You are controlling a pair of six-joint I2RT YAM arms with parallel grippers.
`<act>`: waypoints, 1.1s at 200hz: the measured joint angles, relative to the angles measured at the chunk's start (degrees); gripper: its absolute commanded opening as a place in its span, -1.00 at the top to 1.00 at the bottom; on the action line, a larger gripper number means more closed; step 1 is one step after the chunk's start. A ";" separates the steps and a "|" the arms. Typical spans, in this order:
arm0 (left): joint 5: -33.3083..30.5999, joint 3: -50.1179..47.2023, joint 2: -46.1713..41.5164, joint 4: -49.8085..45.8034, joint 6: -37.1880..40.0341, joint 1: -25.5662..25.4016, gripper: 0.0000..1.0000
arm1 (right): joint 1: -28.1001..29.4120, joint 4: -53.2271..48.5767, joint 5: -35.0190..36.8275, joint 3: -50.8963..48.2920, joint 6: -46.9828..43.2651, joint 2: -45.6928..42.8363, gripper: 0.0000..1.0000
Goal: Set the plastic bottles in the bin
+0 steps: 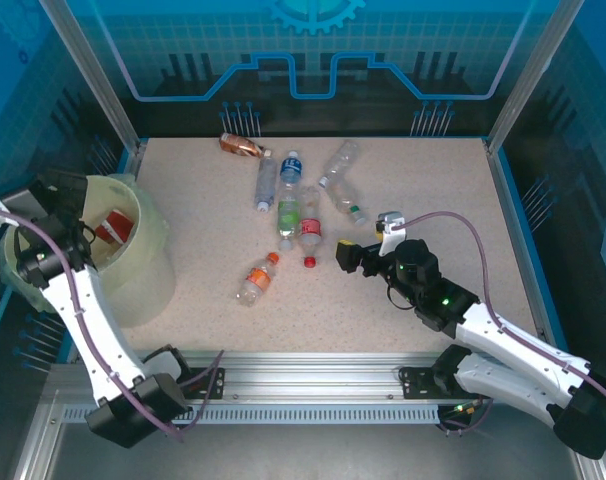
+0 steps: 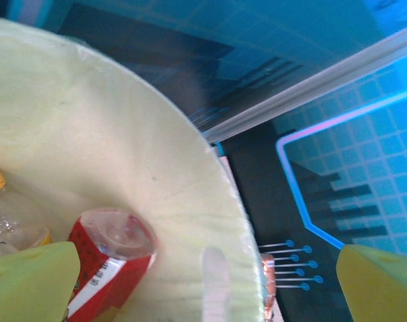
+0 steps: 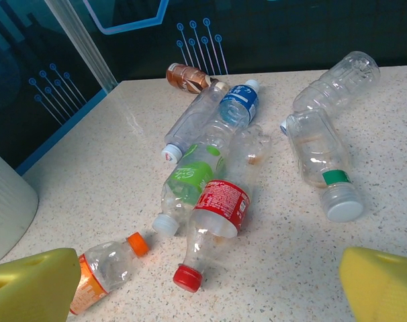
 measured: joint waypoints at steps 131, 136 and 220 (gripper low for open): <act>4.52 5.14 -1.01 -1.20 13.44 -44.15 -0.98 | -0.48 -1.14 0.02 -0.02 2.45 0.85 -0.99; 3.93 4.81 -0.81 -1.33 14.01 -46.34 -0.98 | -0.48 -1.18 0.07 -0.07 2.60 0.85 -0.99; -0.79 -6.23 14.23 -8.44 18.99 -65.79 -0.98 | -0.87 -1.42 1.55 -2.64 3.56 -0.09 -0.99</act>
